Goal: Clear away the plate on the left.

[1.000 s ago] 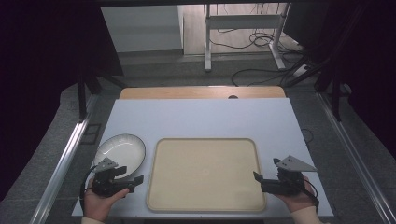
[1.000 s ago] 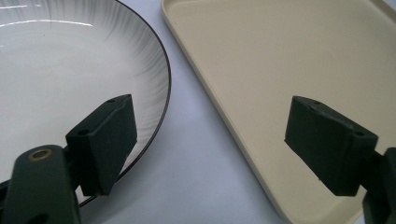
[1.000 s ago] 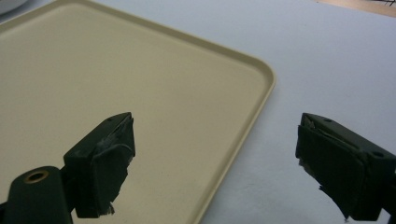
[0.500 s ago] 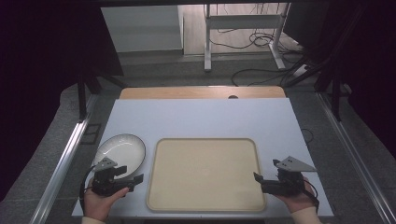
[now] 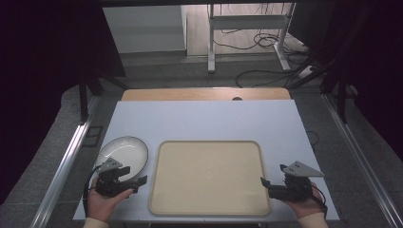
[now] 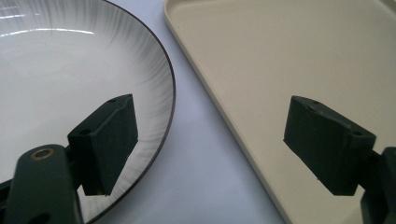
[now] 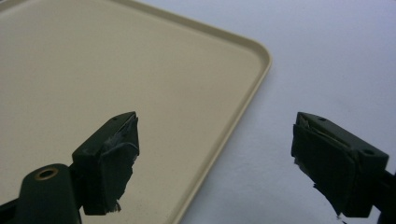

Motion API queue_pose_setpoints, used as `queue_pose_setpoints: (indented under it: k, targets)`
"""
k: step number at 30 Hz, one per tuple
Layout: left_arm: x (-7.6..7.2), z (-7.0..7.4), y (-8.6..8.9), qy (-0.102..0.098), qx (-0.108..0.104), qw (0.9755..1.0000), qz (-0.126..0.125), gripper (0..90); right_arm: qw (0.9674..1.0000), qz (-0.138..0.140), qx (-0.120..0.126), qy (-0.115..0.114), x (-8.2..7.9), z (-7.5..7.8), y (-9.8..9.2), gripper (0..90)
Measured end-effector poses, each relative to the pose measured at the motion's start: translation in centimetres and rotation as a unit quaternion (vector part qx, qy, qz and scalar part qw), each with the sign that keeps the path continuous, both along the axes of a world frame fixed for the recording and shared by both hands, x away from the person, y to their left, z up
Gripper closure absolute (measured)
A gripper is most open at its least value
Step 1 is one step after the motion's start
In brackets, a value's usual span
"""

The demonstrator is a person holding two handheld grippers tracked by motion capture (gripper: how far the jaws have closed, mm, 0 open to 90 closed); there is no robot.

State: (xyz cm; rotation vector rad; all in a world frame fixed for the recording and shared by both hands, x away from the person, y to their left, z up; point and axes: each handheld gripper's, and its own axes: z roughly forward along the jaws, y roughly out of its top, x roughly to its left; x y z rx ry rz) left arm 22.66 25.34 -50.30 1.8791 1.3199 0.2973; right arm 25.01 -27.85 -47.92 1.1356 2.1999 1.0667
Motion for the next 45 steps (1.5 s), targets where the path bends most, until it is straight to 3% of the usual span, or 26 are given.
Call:
queue_pose_setpoints:
  k: [5,10,17,24,29,31,38,45]
  targets:
    - [0.2,0.0,0.4,-0.004,0.000,1.0000,0.003,17.2,1.0000,0.008,-0.004,0.003,0.3,-0.2,0.4,16.0]
    - [0.5,0.7,0.9,-0.022,0.008,0.9996,0.016,18.1,0.9999,0.017,-0.003,0.000,0.4,-0.2,0.8,16.0]
    - [0.9,0.7,1.2,-0.020,0.009,0.9995,0.025,18.3,0.9999,0.012,0.007,0.002,0.2,-0.1,0.4,16.3]
    - [3.0,1.6,1.7,-0.020,0.009,0.9984,0.051,17.9,0.9998,0.018,0.007,0.000,0.1,-0.3,0.2,16.8]
    - [3.6,1.9,2.2,-0.021,0.010,0.9978,0.061,18.2,0.9998,0.015,0.010,0.000,0.5,-0.3,0.3,17.1]
    - [4.1,1.7,2.6,-0.017,0.033,0.9970,0.068,18.2,0.9999,0.012,0.006,0.003,0.7,-0.4,0.3,17.2]
    - [5.5,1.7,3.7,-0.018,0.042,0.9970,0.062,18.0,1.0000,0.005,-0.004,0.003,0.8,-0.4,0.4,17.5]
    - [6.8,2.1,5.0,-0.018,0.022,0.9975,0.064,19.1,0.9999,0.001,-0.014,-0.002,0.3,-0.3,0.4,17.7]
